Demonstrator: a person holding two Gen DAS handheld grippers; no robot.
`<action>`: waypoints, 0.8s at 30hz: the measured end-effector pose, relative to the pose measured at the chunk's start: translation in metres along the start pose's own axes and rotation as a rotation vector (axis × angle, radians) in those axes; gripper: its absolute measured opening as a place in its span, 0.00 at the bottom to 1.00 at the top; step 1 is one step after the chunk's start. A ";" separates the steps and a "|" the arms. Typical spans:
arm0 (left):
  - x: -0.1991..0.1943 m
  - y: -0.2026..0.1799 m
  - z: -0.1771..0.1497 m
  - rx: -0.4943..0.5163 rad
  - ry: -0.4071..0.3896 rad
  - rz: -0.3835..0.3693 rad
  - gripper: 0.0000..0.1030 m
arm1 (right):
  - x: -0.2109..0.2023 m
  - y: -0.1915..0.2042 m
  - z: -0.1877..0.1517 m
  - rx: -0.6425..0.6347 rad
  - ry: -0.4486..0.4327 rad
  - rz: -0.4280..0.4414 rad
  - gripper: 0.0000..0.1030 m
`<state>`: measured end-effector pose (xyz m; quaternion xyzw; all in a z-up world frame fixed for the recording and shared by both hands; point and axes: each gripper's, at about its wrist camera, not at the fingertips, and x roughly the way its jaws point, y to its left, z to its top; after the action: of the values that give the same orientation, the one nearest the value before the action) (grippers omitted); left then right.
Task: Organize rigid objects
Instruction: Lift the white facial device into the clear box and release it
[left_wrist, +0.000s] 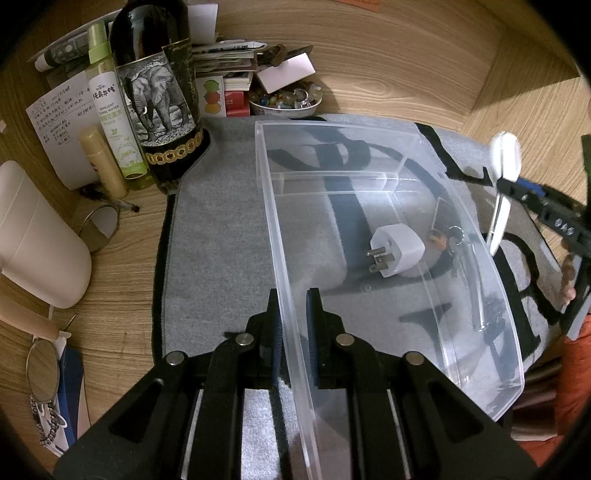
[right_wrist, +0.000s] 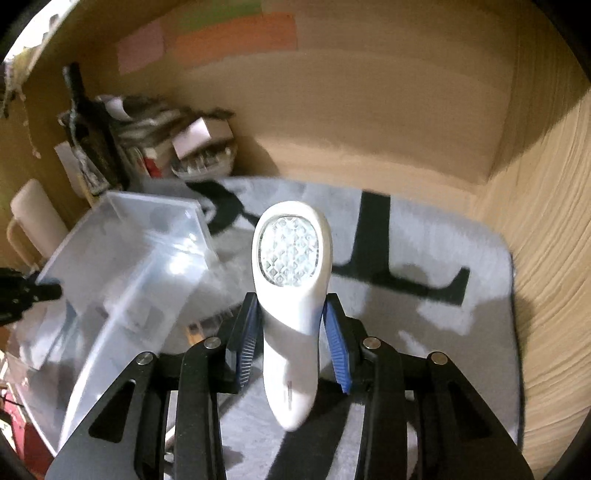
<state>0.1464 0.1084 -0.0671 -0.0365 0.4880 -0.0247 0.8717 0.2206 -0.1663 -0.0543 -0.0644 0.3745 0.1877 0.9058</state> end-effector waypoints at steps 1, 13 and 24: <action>0.000 0.000 0.000 0.001 0.000 0.001 0.11 | -0.007 0.002 0.003 -0.003 -0.018 0.006 0.31; 0.000 -0.001 0.001 0.000 -0.001 0.000 0.11 | -0.062 0.044 0.033 -0.061 -0.190 0.105 0.31; -0.002 -0.003 0.000 0.006 -0.010 -0.007 0.11 | -0.065 0.110 0.039 -0.172 -0.200 0.245 0.31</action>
<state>0.1450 0.1058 -0.0650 -0.0358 0.4832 -0.0289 0.8743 0.1613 -0.0741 0.0213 -0.0764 0.2700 0.3336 0.9000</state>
